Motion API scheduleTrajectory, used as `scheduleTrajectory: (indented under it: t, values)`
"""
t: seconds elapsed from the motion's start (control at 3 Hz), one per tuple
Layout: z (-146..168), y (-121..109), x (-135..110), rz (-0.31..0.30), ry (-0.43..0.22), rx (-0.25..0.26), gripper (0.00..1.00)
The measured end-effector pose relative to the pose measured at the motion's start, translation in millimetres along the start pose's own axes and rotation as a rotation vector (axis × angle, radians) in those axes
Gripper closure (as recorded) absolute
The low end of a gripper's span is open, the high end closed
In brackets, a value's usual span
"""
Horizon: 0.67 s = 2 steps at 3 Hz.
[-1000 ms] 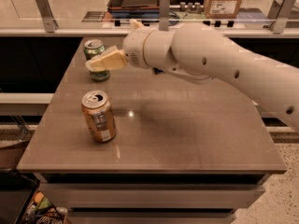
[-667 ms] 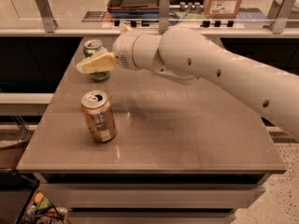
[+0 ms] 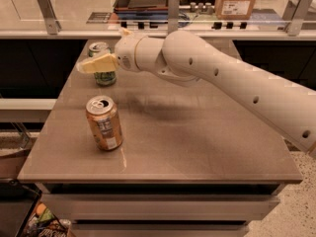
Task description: Pick green can
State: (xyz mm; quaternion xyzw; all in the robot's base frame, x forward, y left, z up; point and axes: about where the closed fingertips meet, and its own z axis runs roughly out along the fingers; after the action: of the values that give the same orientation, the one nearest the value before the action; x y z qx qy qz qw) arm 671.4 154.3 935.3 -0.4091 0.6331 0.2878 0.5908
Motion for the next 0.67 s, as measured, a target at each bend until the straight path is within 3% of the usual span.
scheduleTrajectory:
  t: [0.67]
  values:
    - [21.0, -7.5, 19.5, 0.034, -0.021, -0.006, 0.00]
